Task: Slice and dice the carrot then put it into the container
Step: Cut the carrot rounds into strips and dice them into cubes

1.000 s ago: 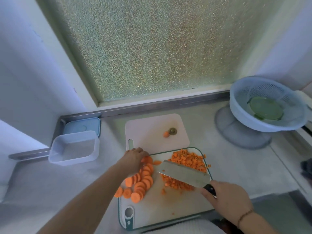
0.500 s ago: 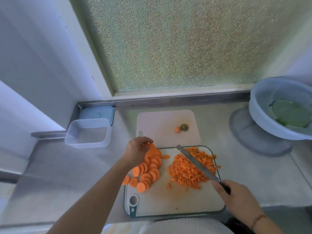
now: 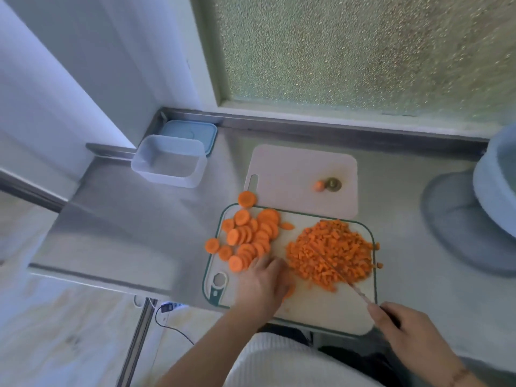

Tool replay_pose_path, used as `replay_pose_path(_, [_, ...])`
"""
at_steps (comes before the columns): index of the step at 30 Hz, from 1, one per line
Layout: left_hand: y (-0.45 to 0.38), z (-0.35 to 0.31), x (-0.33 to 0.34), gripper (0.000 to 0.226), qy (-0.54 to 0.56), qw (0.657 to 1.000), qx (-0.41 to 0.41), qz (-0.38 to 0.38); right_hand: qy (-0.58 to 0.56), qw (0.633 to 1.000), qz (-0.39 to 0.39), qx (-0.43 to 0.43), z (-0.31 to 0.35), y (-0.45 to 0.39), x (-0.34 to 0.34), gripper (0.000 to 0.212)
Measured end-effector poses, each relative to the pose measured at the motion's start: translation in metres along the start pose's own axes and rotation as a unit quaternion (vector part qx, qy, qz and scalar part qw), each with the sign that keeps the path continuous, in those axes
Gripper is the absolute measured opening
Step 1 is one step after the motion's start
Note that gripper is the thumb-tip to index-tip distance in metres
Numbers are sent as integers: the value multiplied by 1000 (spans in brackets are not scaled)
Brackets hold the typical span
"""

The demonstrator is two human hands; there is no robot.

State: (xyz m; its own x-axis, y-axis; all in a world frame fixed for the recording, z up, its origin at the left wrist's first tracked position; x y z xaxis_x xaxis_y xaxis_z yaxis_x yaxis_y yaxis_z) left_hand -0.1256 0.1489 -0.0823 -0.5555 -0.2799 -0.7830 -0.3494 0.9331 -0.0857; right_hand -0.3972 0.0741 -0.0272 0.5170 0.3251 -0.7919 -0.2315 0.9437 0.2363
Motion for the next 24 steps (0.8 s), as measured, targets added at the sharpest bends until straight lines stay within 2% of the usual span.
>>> replay_pose_path(2, [11, -6, 6, 44, -58, 996, 60, -3, -1, 1000, 30, -3, -5, 0, 0, 92])
replay_pose_path(4, [20, -10, 12, 52, -79, 994, 78, -6, -4, 999, 50, -6, -8, -1, -3, 82])
replay_pose_path(10, [37, -13, 24, 37, -87, 992, 70, -62, -17, 982, 189, 11, -9, 2, 13, 51])
replay_pose_path(16, [52, -9, 16, 37, -117, 984, 53, -121, -12, 967, 254, 8, -4, -3, 16, 46])
replay_pose_path(22, [47, -3, 6, 66, -107, 987, -9, -118, -9, 955, 296, -6, -4, -12, 13, 58])
replay_pose_path(24, [44, 3, 0, 60, -95, 985, -33, -140, -10, 950, 309, -36, -1, -19, 16, 61])
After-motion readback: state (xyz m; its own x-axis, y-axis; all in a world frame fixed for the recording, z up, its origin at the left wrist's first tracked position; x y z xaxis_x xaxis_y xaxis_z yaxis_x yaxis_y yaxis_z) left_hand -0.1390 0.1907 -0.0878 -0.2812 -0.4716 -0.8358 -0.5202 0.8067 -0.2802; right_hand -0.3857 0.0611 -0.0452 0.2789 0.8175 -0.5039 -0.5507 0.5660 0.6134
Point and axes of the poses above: each hand's wrist, its own y-axis away from the middle knuckle, its own x-axis out of the palm, z = x × y, the point moved 3 cm from there along -y, towards the middle knuckle, and after that the axes turned 14 degrees about -z, right-handed, at the moved point
